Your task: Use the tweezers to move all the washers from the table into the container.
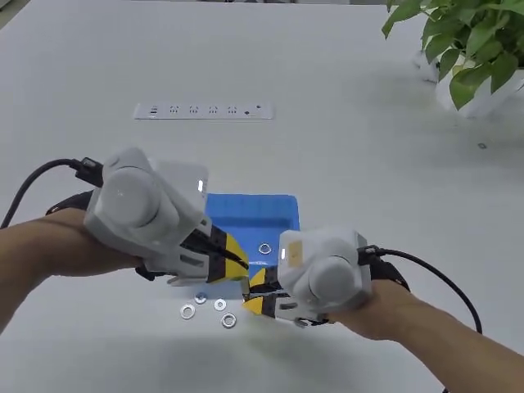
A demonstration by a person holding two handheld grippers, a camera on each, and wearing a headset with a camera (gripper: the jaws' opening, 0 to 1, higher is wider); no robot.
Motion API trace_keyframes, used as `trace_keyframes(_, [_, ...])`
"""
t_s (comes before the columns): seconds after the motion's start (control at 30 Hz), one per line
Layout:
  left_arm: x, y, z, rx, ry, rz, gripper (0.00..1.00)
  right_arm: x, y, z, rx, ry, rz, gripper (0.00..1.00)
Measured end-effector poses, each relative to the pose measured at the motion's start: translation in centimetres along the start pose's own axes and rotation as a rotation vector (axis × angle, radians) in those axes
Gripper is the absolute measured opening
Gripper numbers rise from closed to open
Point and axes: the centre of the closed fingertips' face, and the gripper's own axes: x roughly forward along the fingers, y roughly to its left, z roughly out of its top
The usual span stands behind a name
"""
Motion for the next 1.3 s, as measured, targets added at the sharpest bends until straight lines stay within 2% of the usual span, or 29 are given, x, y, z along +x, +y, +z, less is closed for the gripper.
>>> trace_keyframes(0.47, [-0.8,-0.3,0.7,0.007,-0.005,0.012,0.06,-0.8,0.0,0.7,-0.017,0.001,-0.009,0.10])
trace_keyframes(0.73, [-2.0,-0.5,1.3,0.010,-0.007,0.000,0.06,-1.6,0.2,1.8,-0.009,-0.019,-0.016,0.10])
trace_keyframes(1.07, [-3.1,-0.3,2.4,0.028,-0.006,0.004,0.06,-2.7,-0.2,2.9,-0.039,-0.023,-0.035,0.10])
trace_keyframes(1.3, [-3.8,0.4,3.4,0.045,-0.017,0.018,0.06,-3.7,-1.1,3.6,-0.044,-0.024,-0.058,0.10])
